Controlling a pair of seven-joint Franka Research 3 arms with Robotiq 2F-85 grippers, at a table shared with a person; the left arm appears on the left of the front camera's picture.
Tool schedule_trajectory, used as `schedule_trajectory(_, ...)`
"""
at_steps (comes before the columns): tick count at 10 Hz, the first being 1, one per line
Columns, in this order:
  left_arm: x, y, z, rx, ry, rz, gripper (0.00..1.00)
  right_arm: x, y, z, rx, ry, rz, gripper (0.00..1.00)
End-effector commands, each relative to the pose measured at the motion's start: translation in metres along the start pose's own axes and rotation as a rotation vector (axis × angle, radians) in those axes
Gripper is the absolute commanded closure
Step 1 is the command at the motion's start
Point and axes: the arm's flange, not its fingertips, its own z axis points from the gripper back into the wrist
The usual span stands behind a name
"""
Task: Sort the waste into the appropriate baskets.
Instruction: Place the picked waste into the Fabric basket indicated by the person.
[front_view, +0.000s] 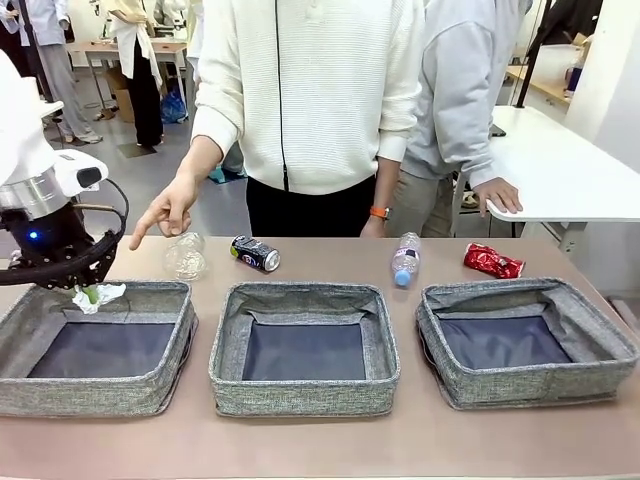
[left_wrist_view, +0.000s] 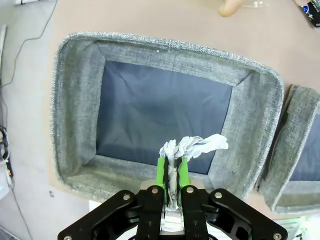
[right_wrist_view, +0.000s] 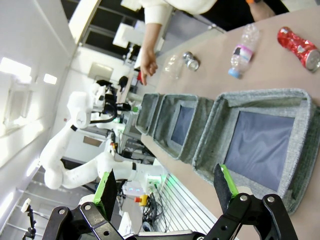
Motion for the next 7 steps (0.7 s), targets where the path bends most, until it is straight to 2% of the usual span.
schedule_trajectory(1,-0.0138,0.0062,-0.0065,-0.021,0.001,-0.015,0.9,0.0026,0.0011,-0.0009,0.016,-0.017,0.026,0.0)
schedule_trajectory(2,-0.0139,0.0072,-0.0076,-0.027,-0.001,-0.064,0.31,0.0026,0.0011,-0.0009,0.016,-0.017,0.026,0.0)
schedule_trajectory(3,-0.0147,0.0058,-0.007,-0.009,-0.003,-0.066,0.31,0.0026,0.0011,-0.0009,0.016,-0.017,0.026,0.0)
schedule_trajectory(4,-0.015,0.005,-0.0062,-0.031,0.002,-0.077,0.0,0.0026,0.0011,-0.0009,0.016,-0.017,0.026,0.0)
schedule_trajectory(5,-0.0148,0.0048,-0.0055,-0.045,0.008,-0.091,0.3,0.0026,0.0011,-0.0009,0.016,-0.017,0.026,0.0)
schedule_trajectory(6,-0.015,0.0051,-0.0049,-0.051,0.009,-0.091,0.0,0.0026,0.0011,-0.0009,0.016,-0.017,0.026,0.0)
schedule_trajectory(7,-0.0149,0.0056,-0.0032,-0.068,0.013,-0.093,0.0,0.0026,0.0011,-0.0009,0.016,-0.017,0.026,0.0)
